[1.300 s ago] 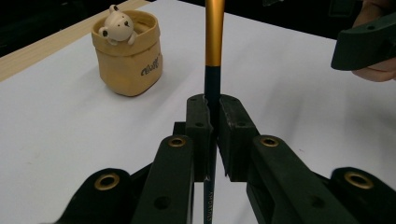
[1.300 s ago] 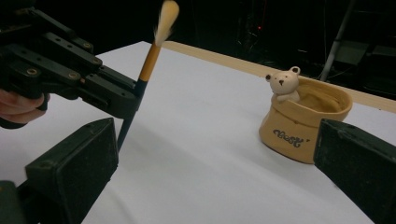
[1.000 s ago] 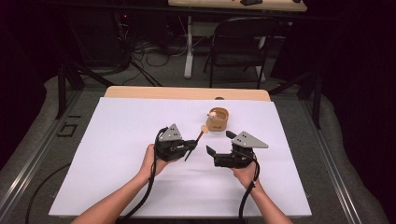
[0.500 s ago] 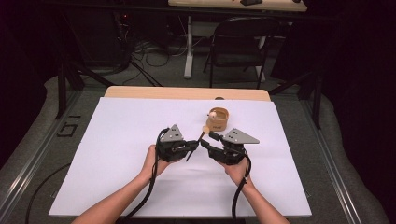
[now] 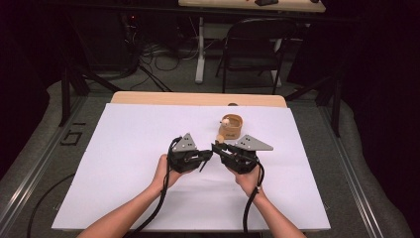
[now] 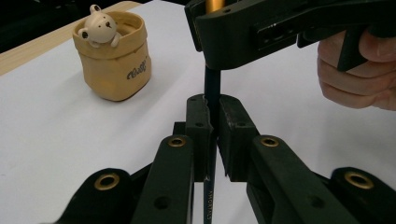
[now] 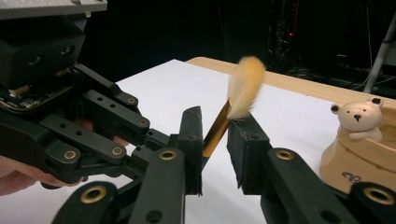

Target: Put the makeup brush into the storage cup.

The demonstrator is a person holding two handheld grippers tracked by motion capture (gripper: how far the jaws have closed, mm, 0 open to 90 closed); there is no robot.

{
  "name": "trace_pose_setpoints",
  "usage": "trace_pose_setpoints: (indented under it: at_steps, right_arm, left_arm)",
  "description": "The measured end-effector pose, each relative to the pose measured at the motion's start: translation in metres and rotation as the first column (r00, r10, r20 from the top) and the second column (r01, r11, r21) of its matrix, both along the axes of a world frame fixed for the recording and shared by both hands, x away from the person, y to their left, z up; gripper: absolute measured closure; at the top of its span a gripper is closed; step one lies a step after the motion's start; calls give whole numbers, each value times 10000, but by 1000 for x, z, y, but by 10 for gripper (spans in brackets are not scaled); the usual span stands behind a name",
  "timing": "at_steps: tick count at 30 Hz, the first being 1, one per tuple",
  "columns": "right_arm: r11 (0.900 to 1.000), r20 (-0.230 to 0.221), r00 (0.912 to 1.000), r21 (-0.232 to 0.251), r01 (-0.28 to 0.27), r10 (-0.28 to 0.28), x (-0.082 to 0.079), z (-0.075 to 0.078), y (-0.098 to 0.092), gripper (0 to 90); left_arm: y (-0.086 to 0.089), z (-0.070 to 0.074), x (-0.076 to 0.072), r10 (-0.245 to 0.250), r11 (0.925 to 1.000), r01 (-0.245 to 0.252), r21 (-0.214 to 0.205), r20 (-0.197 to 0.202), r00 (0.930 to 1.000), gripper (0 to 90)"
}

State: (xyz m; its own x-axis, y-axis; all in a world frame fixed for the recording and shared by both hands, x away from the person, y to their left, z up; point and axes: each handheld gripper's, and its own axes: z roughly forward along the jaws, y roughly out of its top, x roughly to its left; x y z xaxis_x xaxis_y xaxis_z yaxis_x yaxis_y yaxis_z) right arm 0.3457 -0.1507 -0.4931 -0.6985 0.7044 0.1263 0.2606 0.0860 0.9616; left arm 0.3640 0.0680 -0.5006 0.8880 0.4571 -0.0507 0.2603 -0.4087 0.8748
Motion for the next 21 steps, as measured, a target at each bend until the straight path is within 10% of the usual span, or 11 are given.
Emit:
trace_pose_setpoints:
  at_steps: [12,21]
  right_arm:
    - [9995,364,9989,-44,-298,300,-6,6,3,842]
    - [9993,591,9980,-337,-188,208,-7,9,2,842]
  left_arm:
    - [-2,2,-1,-113,9999,113,-38,153,9998,809]
    - [7,1,-3,242,9994,-242,235,-28,9997,332]
